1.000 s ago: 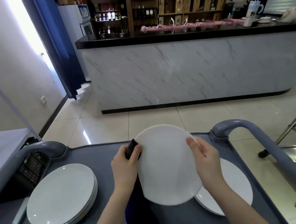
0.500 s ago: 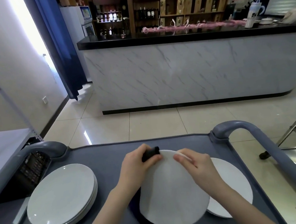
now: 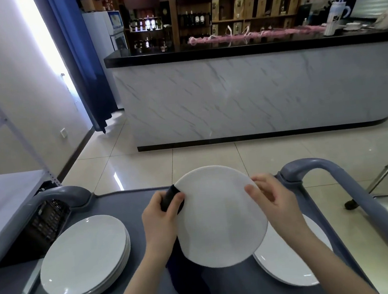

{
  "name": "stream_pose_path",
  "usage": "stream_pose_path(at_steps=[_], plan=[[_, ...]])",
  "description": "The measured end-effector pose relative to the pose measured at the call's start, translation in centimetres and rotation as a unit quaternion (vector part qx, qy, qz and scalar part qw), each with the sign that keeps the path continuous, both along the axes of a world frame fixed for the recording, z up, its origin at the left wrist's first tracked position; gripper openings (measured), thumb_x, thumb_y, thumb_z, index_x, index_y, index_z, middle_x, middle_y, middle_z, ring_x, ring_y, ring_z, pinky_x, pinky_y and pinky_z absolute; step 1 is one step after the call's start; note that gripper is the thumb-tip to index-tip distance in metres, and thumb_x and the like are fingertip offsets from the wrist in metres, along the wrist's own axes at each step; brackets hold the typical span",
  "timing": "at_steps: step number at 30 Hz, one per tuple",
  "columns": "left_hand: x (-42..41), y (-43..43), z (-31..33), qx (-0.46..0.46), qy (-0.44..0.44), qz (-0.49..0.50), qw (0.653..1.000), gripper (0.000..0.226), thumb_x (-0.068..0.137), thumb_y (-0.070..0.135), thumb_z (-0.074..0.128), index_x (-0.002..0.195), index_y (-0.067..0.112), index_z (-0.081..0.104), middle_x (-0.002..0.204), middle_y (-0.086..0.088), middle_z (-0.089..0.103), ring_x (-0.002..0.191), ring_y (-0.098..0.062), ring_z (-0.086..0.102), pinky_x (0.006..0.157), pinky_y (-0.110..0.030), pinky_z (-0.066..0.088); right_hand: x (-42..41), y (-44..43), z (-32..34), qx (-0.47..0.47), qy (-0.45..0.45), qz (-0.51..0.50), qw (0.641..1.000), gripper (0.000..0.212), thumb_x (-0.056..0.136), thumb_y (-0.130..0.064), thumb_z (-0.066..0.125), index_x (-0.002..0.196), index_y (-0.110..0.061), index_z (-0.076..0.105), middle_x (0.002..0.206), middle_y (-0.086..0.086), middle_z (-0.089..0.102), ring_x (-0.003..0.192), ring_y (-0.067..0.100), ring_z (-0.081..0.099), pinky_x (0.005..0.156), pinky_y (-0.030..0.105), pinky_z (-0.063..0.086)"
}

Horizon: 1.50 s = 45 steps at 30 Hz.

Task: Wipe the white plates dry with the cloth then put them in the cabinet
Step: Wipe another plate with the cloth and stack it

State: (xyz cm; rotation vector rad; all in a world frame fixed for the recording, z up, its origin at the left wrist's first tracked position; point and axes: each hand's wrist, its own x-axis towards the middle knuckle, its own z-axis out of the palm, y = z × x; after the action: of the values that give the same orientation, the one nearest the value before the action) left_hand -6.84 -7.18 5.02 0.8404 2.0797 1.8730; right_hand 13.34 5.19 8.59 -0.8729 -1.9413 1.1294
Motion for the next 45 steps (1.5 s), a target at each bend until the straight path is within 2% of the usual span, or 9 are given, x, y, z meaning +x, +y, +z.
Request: stream_pose_path(at_steps=[3,6,12,21,25,30,34,41,45], plan=[[0.0,0.2,1.2,-0.026,0.085,-0.053,0.995,0.029,0.082,0.025,0.075,0.064,0.033,0.054,0.061,0.018,0.059,0.058,0.002,0.051,0.056,-0.008,0.038,-1.1,1.0,1.7,0.072,-0.121,0.089,0.986,0.031,0.076,-0.071,0.055,0.103,-0.057,0.056,0.093,-0.024,0.068,0.086,-0.003,0.064,0.068,0.015,0.05],[-0.1,0.5,1.9,-0.059,0.141,-0.096,0.984,0.028,0.079,0.027,0.076,0.065,0.034,0.053,0.064,0.019,0.06,0.06,0.003,0.051,0.057,-0.008,0.038,-2.3,1.4,1.8,0.102,-0.172,0.138,0.97,0.022,0.085,-0.063,0.058,0.097,-0.046,0.062,0.082,-0.01,0.068,0.08,0.005,0.062,0.066,0.021,0.046],[-0.4,0.9,1.3,-0.042,0.067,-0.054,0.995,0.027,0.085,0.03,0.071,0.065,0.023,0.054,0.058,0.009,0.051,0.056,-0.002,0.043,0.054,-0.013,0.035,-2.9,0.1,-0.4,0.073,-0.02,0.05,0.996,0.033,0.093,-0.044,0.058,0.076,-0.019,0.068,0.066,0.005,0.06,0.061,0.014,0.05,0.058,0.023,0.036],[0.8,0.0,-2.9,-0.032,-0.107,0.05,0.992,0.033,0.089,0.037,0.067,0.068,0.017,0.052,0.054,0.018,0.05,0.053,-0.004,0.041,0.059,-0.03,0.036,-3.0,-2.8,-3.7,-0.135,0.133,-0.177,0.966,0.05,0.098,-0.043,0.055,0.059,-0.017,0.036,0.056,-0.004,0.034,0.057,0.011,0.032,0.055,0.027,0.03],[-0.3,-0.3,-1.6,-0.033,-0.034,-0.004,0.999,0.021,0.086,0.031,0.073,0.071,0.027,0.059,0.061,0.017,0.058,0.056,0.001,0.047,0.059,-0.02,0.04,-1.7,-1.8,-3.5,-0.078,0.082,-0.102,0.988,0.046,0.098,-0.041,0.054,0.057,-0.024,0.043,0.053,-0.008,0.038,0.052,0.004,0.034,0.049,0.015,0.03],[-0.3,0.6,0.6,-0.078,0.117,-0.139,0.98,0.024,0.077,0.03,0.08,0.068,0.03,0.058,0.062,0.017,0.056,0.058,0.002,0.048,0.056,-0.012,0.037,-1.7,-1.4,-2.3,-0.01,-0.047,0.098,0.994,0.034,0.093,-0.045,0.059,0.07,-0.02,0.064,0.06,-0.003,0.053,0.058,0.005,0.045,0.055,0.02,0.033],[-0.3,1.2,0.7,-0.076,0.137,-0.117,0.981,0.025,0.076,0.038,0.078,0.067,0.03,0.056,0.063,0.017,0.057,0.06,0.002,0.049,0.057,-0.012,0.037,-2.0,-2.2,-2.3,-0.018,-0.004,0.06,0.998,0.036,0.091,-0.044,0.059,0.071,-0.015,0.065,0.065,0.005,0.057,0.061,0.005,0.046,0.057,0.02,0.035],[-0.6,0.2,-1.5,-0.079,-0.066,-0.045,0.994,0.04,0.086,0.04,0.071,0.065,0.013,0.049,0.054,0.014,0.048,0.057,-0.008,0.04,0.058,-0.026,0.034,-2.1,-2.7,-3.4,-0.121,0.131,-0.177,0.968,0.054,0.095,-0.046,0.056,0.065,-0.003,0.042,0.058,0.002,0.037,0.056,0.012,0.034,0.054,0.025,0.032],[0.5,-0.3,-2.3,-0.037,-0.116,0.002,0.993,0.039,0.087,0.035,0.07,0.064,0.013,0.048,0.055,0.012,0.045,0.058,-0.012,0.038,0.059,-0.03,0.034,-2.1,-2.3,-3.3,-0.119,0.118,-0.148,0.975,0.046,0.098,-0.042,0.054,0.06,-0.017,0.045,0.055,-0.008,0.04,0.054,0.005,0.036,0.055,0.024,0.032]])
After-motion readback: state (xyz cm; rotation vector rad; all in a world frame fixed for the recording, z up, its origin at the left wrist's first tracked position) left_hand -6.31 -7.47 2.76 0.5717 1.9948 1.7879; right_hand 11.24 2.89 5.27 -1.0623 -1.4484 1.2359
